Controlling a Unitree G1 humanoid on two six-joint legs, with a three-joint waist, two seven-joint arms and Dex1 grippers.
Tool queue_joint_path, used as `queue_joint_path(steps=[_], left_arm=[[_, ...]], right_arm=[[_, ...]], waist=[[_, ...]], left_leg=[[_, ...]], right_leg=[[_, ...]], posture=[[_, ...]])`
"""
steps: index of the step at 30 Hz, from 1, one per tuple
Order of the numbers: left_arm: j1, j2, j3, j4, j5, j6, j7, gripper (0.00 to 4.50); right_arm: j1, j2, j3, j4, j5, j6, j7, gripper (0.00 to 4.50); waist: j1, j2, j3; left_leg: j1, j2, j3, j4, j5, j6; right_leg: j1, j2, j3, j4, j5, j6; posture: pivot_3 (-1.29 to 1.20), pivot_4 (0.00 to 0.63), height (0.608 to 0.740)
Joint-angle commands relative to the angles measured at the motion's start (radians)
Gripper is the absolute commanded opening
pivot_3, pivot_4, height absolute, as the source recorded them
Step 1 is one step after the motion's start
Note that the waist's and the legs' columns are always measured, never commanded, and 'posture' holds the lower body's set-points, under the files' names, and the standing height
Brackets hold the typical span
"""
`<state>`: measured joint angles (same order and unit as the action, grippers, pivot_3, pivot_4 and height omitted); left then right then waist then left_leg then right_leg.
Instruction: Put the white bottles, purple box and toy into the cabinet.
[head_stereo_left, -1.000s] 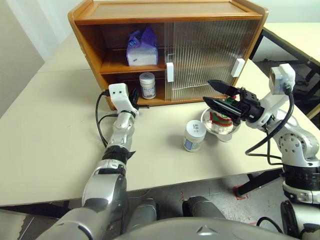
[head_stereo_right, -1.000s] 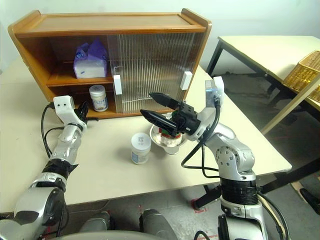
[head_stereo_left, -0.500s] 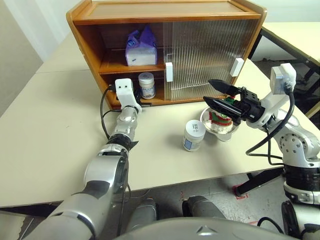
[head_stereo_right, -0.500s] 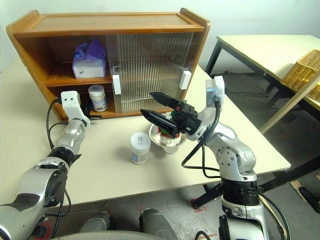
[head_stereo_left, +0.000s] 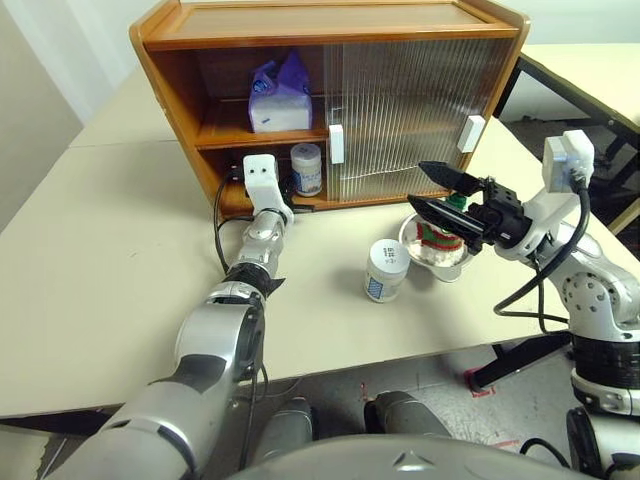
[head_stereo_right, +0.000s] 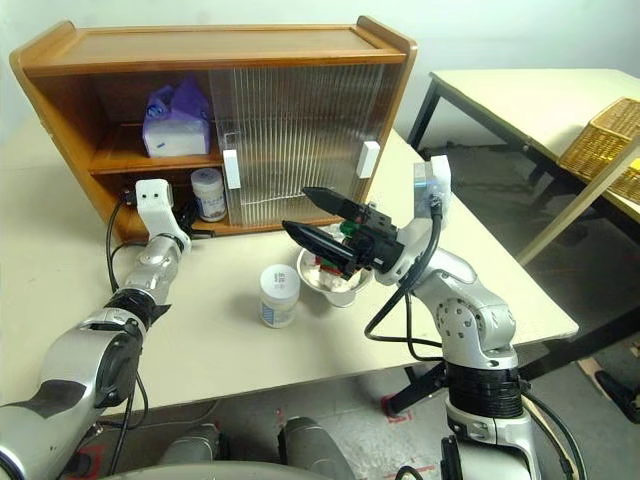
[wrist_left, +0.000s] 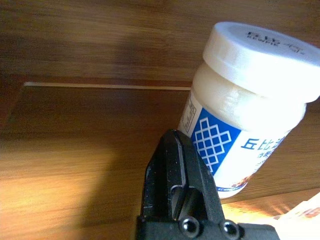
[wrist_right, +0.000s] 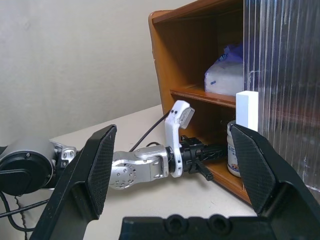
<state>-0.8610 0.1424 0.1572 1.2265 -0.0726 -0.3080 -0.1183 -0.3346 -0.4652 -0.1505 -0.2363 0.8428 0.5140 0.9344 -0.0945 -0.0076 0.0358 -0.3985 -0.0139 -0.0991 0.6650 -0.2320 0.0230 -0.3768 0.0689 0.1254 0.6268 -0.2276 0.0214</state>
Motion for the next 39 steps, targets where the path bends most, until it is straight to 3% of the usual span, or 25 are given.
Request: queue_joint_path(steps=[1,12,14,16,20,27,33,39], left_arm=[[-0.019,-0.007,0.003,0.022,0.005,-0.004,-0.024,0.02],[-0.02,-0.001,0.025,0.01,-0.011,-0.028,-0.016,0.02],[-0.012,-0.001,0.032,-0.005,-0.016,-0.045,-0.023,0.22],[0.003,0.001,0.039,-0.031,-0.025,-0.061,-0.04,0.63],[0.086,0.009,0.04,-0.172,-0.067,-0.071,-0.141,1.99],[0.368,0.073,-0.008,-0.658,-0.189,0.108,-0.416,4.43],[0.521,0.179,-0.04,-0.87,-0.232,0.217,-0.56,4.47],[0.624,0.25,-0.168,-0.985,-0.309,0.301,-0.888,4.47]], right_arm=[[0.001,-0.01,-0.014,-0.014,0.01,0.006,-0.004,4.5],[-0.009,-0.015,-0.007,-0.003,0.009,0.004,-0.002,4.5],[-0.012,-0.014,-0.006,0.002,0.008,0.002,0.001,4.5],[-0.016,-0.012,-0.004,0.007,0.006,0.001,0.003,4.5],[-0.027,-0.008,0.0,0.02,0.005,-0.001,0.008,4.5],[-0.032,-0.003,0.006,0.028,0.004,-0.003,0.018,4.5],[-0.039,-0.001,0.009,0.037,0.001,-0.003,0.026,4.5],[-0.054,-0.001,0.012,0.05,-0.004,-0.002,0.036,4.5]], waist=[[-0.004,0.0,0.0],[-0.019,0.0,0.0],[-0.019,0.0,0.0],[-0.018,0.0,0.0],[-0.017,0.0,0.0],[-0.016,0.0,0.0],[-0.005,0.001,0.0],[0.015,0.004,-0.002]], left_leg=[[0.0,0.0,0.0,0.0,0.0,0.0],[0.0,0.0,0.001,0.0,0.0,0.001],[0.0,0.0,0.001,0.0,0.0,0.001],[0.0,0.0,0.001,0.0,0.0,0.001],[0.0,0.0,0.002,0.0,0.0,0.001],[0.0,0.0,0.003,0.0,0.0,0.001],[0.0,0.002,0.001,0.0,0.0,0.0],[-0.004,0.008,-0.004,-0.002,-0.003,-0.004]], right_leg=[[0.0,0.0,0.0,0.0,0.0,0.0],[0.002,0.0,-0.001,-0.006,0.003,0.005],[0.002,0.0,-0.001,-0.006,0.003,0.005],[0.002,0.0,-0.001,-0.007,0.003,0.005],[0.002,0.0,-0.001,-0.007,0.003,0.005],[0.002,0.001,-0.002,-0.007,0.003,0.004],[0.001,0.001,-0.001,-0.006,0.004,-0.002],[-0.011,-0.013,-0.001,-0.003,0.006,-0.014]], posture=[[-0.19,0.033,0.74],[-0.17,0.031,0.74],[-0.17,0.032,0.74],[-0.16,0.033,0.74],[-0.15,0.038,0.74],[-0.13,0.04,0.74],[-0.12,0.038,0.74],[-0.12,0.036,0.74]])
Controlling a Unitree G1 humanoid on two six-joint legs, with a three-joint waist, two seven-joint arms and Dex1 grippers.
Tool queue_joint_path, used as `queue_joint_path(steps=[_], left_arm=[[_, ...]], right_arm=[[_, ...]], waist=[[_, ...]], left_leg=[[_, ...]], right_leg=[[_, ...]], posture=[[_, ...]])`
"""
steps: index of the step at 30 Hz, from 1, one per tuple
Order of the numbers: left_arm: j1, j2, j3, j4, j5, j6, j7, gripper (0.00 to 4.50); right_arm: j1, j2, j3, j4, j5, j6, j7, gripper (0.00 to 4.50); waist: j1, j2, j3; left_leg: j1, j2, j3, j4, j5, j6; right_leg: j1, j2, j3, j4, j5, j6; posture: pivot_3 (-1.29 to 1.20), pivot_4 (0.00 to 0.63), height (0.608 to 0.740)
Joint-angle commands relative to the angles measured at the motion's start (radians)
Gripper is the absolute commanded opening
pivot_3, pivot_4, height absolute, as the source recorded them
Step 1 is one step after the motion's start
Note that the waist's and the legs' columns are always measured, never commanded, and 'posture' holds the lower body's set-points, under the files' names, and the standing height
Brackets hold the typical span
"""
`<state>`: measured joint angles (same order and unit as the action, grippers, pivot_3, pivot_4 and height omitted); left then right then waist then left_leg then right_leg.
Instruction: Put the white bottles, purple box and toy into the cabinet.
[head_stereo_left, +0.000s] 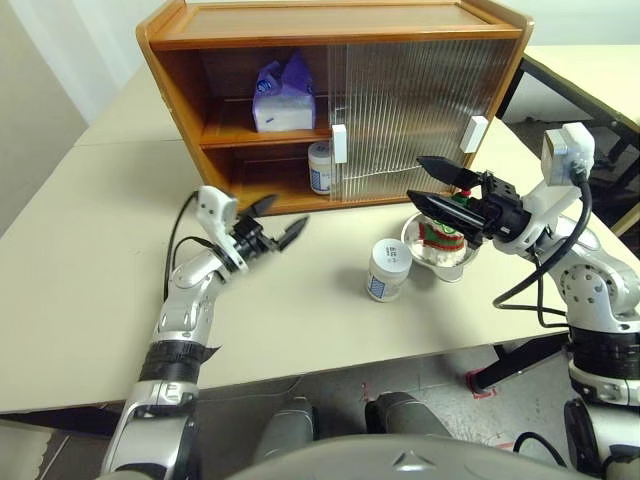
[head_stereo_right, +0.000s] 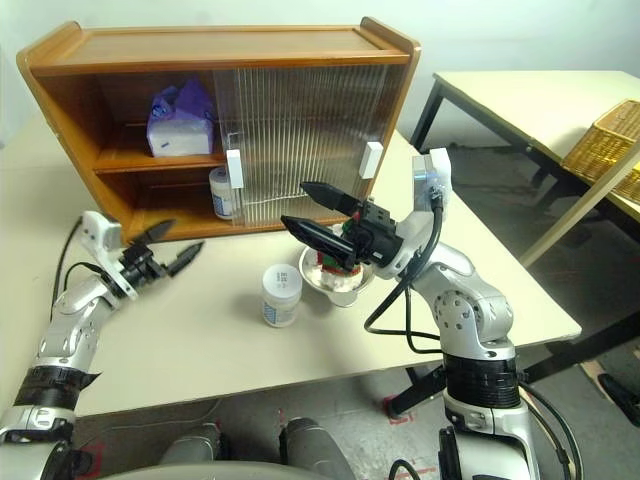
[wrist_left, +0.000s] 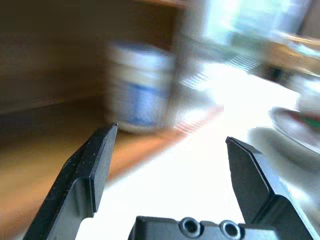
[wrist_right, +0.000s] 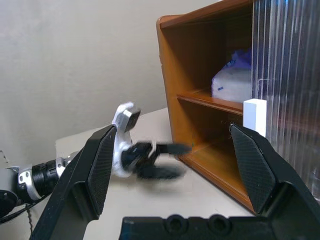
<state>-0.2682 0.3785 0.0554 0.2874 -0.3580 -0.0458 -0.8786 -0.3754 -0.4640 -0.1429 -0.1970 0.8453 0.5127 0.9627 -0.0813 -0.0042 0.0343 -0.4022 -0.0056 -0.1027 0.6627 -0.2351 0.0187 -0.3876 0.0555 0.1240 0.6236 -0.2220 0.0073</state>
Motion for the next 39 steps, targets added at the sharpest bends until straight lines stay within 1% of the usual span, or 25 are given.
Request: queue_joint_path(steps=[1,2,3,4,8,14,20,29,31,32,39], left_arm=[[0.035,0.02,-0.075,-0.054,-0.03,0.05,-0.152,4.47],[0.038,0.026,-0.086,-0.06,-0.035,0.059,-0.182,4.47],[0.04,0.03,-0.093,-0.063,-0.038,0.065,-0.202,4.47],[0.042,0.036,-0.107,-0.067,-0.041,0.071,-0.235,4.47],[0.047,0.05,-0.142,-0.07,-0.043,0.075,-0.319,4.47],[0.033,0.053,-0.195,-0.047,-0.016,0.058,-0.4,4.47],[-0.018,0.022,-0.219,0.02,0.019,0.016,-0.411,4.47],[-0.107,-0.059,-0.245,0.127,0.059,-0.025,-0.402,4.47],[-0.121,-0.071,-0.246,0.141,0.063,-0.025,-0.403,4.47],[-0.126,-0.075,-0.247,0.149,0.065,-0.028,-0.404,4.47],[-0.168,-0.115,-0.26,0.224,0.095,-0.065,-0.403,4.47]], right_arm=[[-0.014,-0.003,0.004,0.012,-0.006,-0.001,0.009,4.5],[-0.015,-0.003,0.004,0.012,-0.007,-0.001,0.009,4.5],[-0.016,-0.004,0.004,0.013,-0.007,-0.001,0.01,4.5],[-0.016,-0.005,0.003,0.012,-0.007,-0.001,0.01,4.5],[-0.009,-0.01,-0.001,-0.001,-0.004,0.003,0.008,4.5],[0.001,-0.022,-0.01,-0.015,0.003,0.008,0.001,4.5],[0.008,-0.024,-0.014,-0.027,0.007,0.009,-0.011,4.5],[0.023,-0.028,-0.021,-0.045,0.013,0.013,-0.027,4.5],[0.028,-0.029,-0.022,-0.049,0.014,0.013,-0.029,4.5],[0.03,-0.029,-0.022,-0.052,0.015,0.013,-0.031,4.5],[0.037,-0.03,-0.025,-0.064,0.021,0.015,-0.043,4.5]], waist=[[0.003,0.0,-0.001],[0.004,0.0,-0.001],[0.004,0.001,-0.001],[0.003,0.001,-0.001],[0.002,0.006,-0.004],[0.0,0.007,-0.005],[-0.003,0.007,-0.005],[-0.011,0.008,-0.006],[-0.014,0.008,-0.006],[-0.016,0.008,-0.005],[-0.023,0.008,-0.005]], left_leg=[[-0.003,0.0,0.0,0.0,-0.003,-0.005],[-0.006,0.0,0.001,0.0,-0.004,-0.007],[-0.01,0.0,0.001,0.001,-0.003,-0.006],[-0.013,0.001,0.001,0.002,0.002,0.003],[-0.013,0.003,0.002,0.001,0.003,0.004],[-0.013,0.004,0.002,0.001,0.003,0.005],[-0.013,0.006,0.002,0.001,0.003,0.005],[-0.013,0.007,0.004,0.001,0.004,0.006],[-0.014,0.007,0.004,0.001,0.004,0.006],[-0.014,0.007,0.004,0.001,0.004,0.006],[-0.014,0.007,0.005,0.001,0.004,0.007]], right_leg=[[-0.003,-0.001,0.0,0.002,0.004,-0.008],[-0.003,-0.002,0.0,0.004,0.004,-0.008],[-0.008,-0.002,0.0,0.006,0.004,-0.009],[-0.011,-0.002,0.0,0.008,0.004,-0.009],[-0.013,-0.001,-0.001,0.008,0.004,-0.009],[-0.012,-0.001,-0.001,0.008,0.004,-0.009],[-0.012,-0.001,-0.001,0.008,0.004,-0.009],[-0.012,-0.001,-0.001,0.008,0.003,-0.007],[-0.012,-0.001,0.0,0.007,0.002,-0.004],[-0.012,-0.001,0.0,0.007,-0.001,0.003],[-0.011,-0.001,0.0,0.007,-0.001,0.005]], posture=[[-0.12,0.036,0.74],[-0.12,0.032,0.74],[-0.12,0.032,0.74],[-0.13,0.031,0.74],[-0.14,0.029,0.74],[-0.16,0.032,0.74],[-0.17,0.034,0.74],[-0.19,0.041,0.74],[-0.19,0.042,0.74],[-0.19,0.043,0.74],[-0.2,0.045,0.74]])
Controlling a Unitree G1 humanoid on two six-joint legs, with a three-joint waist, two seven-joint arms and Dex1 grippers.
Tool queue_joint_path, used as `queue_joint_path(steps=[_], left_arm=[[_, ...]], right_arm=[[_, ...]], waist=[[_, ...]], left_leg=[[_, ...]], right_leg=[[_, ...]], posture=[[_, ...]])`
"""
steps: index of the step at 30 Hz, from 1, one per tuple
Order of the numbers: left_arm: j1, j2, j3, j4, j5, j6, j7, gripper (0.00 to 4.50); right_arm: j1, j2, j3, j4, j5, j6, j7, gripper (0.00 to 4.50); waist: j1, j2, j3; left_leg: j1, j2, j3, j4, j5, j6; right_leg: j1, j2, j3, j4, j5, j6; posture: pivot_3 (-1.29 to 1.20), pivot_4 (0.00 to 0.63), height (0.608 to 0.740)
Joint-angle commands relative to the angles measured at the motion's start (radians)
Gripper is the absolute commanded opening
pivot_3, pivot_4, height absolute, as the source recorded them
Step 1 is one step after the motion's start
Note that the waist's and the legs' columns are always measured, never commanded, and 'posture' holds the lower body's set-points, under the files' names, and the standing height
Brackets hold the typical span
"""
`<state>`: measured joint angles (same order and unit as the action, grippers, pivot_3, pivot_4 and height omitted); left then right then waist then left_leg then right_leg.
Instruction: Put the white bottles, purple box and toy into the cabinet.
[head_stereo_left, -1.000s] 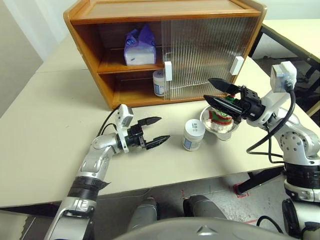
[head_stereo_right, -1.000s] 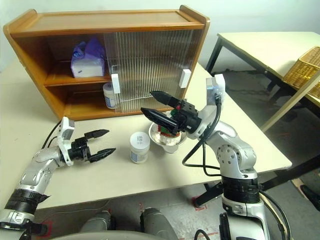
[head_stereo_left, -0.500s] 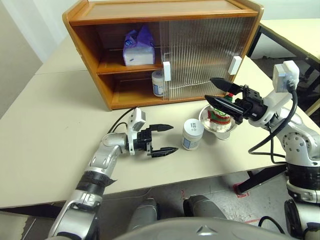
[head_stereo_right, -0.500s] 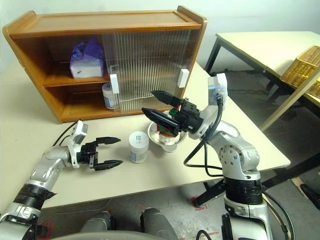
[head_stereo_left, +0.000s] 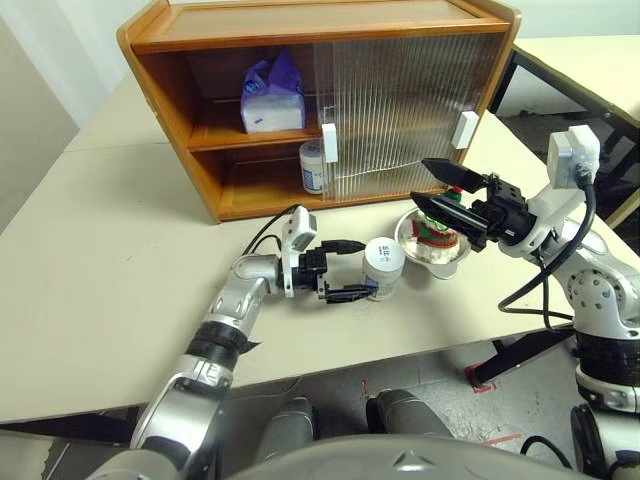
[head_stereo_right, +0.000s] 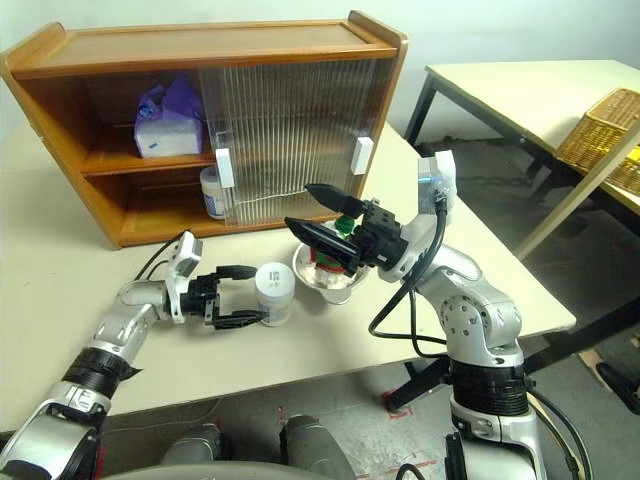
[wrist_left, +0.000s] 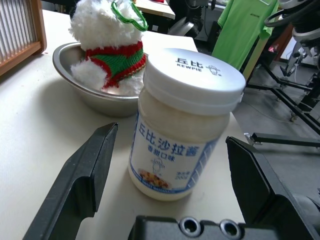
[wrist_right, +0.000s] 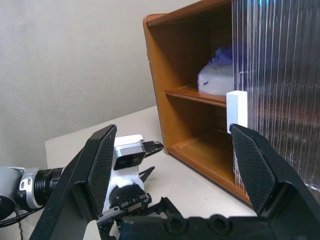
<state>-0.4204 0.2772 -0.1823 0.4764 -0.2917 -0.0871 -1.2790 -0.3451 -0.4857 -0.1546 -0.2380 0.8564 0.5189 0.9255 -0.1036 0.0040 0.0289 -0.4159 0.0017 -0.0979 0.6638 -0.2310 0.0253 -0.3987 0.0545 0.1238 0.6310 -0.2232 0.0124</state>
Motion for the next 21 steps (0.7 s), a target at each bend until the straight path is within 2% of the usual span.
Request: queue_joint_path(steps=[1,20,21], left_arm=[[-0.021,-0.019,-0.024,0.046,0.035,-0.032,-0.003,4.47],[-0.065,-0.056,-0.022,0.183,0.08,-0.121,0.006,4.47],[-0.067,-0.056,-0.021,0.188,0.081,-0.124,0.01,4.29]], right_arm=[[0.008,-0.009,-0.014,-0.024,0.011,0.008,-0.006,4.5],[0.023,-0.016,-0.026,-0.042,0.016,0.013,-0.019,4.5],[0.023,-0.016,-0.026,-0.041,0.016,0.012,-0.018,4.5]], waist=[[-0.002,0.0,0.0],[-0.02,0.001,0.0],[-0.02,0.001,0.001]], left_leg=[[0.0,0.0,0.0,0.0,0.0,0.0],[-0.001,0.0,0.001,0.0,0.0,0.001],[-0.001,0.0,0.001,0.0,0.0,0.001]], right_leg=[[0.0,0.0,0.0,0.0,0.0,0.0],[0.0,0.0,0.001,-0.001,-0.001,0.003],[0.0,0.0,0.001,-0.001,-0.001,0.003]], posture=[[-0.2,0.045,0.74],[-0.22,0.052,0.74],[-0.22,0.051,0.74]])
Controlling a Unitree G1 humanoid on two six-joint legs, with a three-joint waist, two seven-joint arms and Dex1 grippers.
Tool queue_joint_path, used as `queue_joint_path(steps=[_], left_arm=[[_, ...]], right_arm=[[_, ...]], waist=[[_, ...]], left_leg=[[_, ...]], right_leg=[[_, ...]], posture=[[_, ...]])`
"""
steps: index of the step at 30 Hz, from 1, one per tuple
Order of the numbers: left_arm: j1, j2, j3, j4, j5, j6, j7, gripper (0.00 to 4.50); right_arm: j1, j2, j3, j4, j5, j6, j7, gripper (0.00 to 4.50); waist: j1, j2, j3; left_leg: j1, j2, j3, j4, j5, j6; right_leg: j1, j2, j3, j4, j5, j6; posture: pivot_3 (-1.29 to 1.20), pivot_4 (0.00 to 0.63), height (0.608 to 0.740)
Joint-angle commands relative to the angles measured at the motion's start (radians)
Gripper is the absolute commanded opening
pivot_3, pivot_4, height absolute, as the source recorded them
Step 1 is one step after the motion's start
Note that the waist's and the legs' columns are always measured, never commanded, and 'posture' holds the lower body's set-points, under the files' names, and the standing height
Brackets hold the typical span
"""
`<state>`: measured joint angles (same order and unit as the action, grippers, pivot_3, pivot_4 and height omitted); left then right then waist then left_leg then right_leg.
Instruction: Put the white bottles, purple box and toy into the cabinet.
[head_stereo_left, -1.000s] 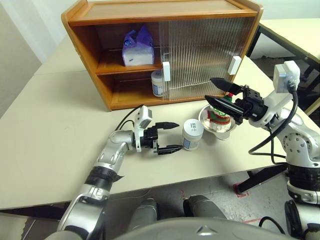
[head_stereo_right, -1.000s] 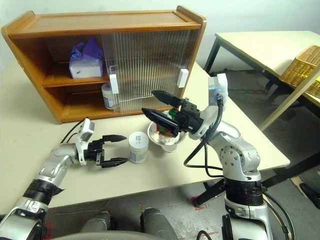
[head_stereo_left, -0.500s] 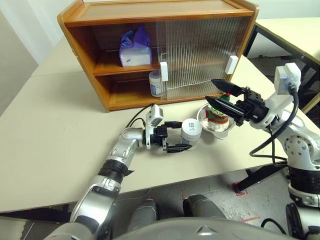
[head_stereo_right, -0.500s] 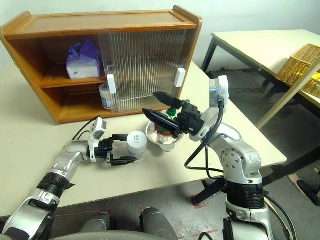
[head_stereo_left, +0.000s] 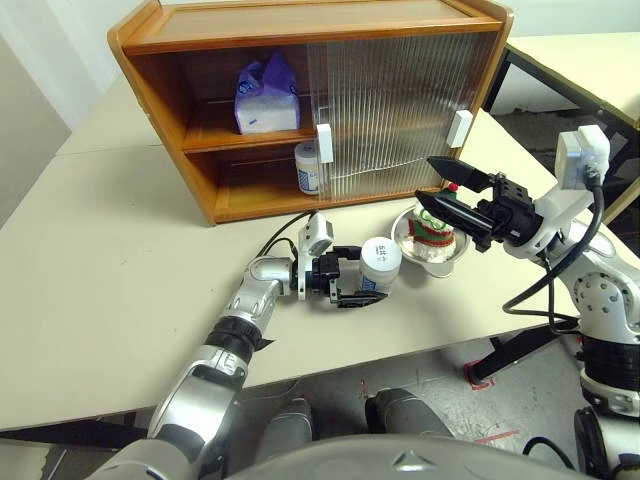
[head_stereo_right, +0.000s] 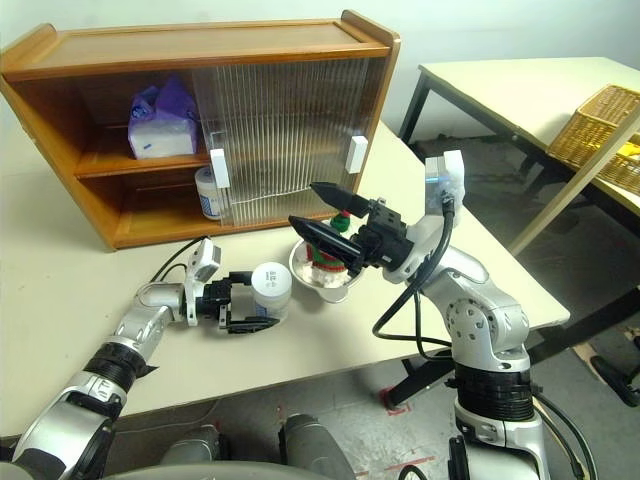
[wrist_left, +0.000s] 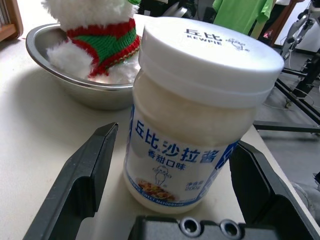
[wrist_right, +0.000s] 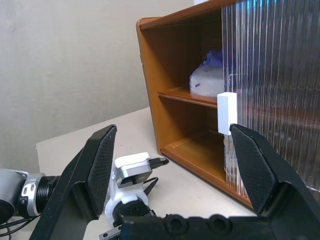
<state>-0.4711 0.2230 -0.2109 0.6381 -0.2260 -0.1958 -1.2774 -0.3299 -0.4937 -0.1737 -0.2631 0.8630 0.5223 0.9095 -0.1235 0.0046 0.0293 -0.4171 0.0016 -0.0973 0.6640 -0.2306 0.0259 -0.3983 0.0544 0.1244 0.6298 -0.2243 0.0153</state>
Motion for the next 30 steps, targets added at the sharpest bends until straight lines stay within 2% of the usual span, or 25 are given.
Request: queue_joint_path(steps=[1,4,5,10,19,30], left_arm=[[-0.018,-0.003,0.008,0.031,0.016,-0.018,0.011,4.03],[-0.022,-0.005,0.013,0.041,0.014,-0.024,0.02,3.18],[-0.024,-0.005,0.016,0.044,0.013,-0.025,0.024,3.07],[-0.014,0.007,0.038,0.016,-0.008,-0.01,0.038,3.07],[0.102,0.09,0.151,-0.187,-0.067,0.082,0.151,3.07],[0.053,0.101,0.3,-0.138,-0.065,0.157,0.434,3.07]], right_arm=[[0.007,-0.008,-0.007,-0.015,0.009,0.008,-0.001,4.5],[0.006,-0.006,-0.005,-0.012,0.007,0.006,-0.001,4.5],[0.004,-0.006,-0.004,-0.011,0.006,0.006,0.0,4.5],[-0.004,-0.002,0.002,-0.002,0.002,0.003,0.003,4.5],[-0.023,0.015,0.021,0.025,-0.009,-0.004,0.017,4.5],[-0.044,0.033,0.039,0.058,-0.026,-0.017,0.043,4.5]], waist=[[-0.001,0.0,0.0],[-0.002,0.0,0.0],[-0.002,0.0,0.0],[-0.002,0.0,0.0],[-0.008,0.002,0.002],[0.019,0.003,0.002]], left_leg=[[0.0,0.0,0.0,0.0,0.0,0.0],[0.0,0.0,0.0,0.0,0.0,0.0],[0.0,0.0,0.0,0.0,0.0,0.0],[0.0,0.0,0.0,0.0,0.0,0.0],[0.0,0.0,0.0,-0.002,0.0,0.0],[-0.001,0.0,0.0,-0.002,0.0,0.0]], right_leg=[[0.0,0.0,0.0,0.0,0.0,0.0],[0.0,0.0,0.0,0.0,0.0,0.0],[0.0,0.0,0.0,0.0,0.0,0.0],[0.0,0.0,0.0,0.0,0.001,0.001],[-0.001,0.001,0.0,-0.001,-0.001,0.001],[-0.001,0.0,0.0,-0.001,-0.001,-0.002]], posture=[[-0.22,0.051,0.74],[-0.22,0.05,0.74],[-0.22,0.05,0.74],[-0.2,0.049,0.74],[-0.16,0.052,0.74],[-0.14,0.04,0.74]])
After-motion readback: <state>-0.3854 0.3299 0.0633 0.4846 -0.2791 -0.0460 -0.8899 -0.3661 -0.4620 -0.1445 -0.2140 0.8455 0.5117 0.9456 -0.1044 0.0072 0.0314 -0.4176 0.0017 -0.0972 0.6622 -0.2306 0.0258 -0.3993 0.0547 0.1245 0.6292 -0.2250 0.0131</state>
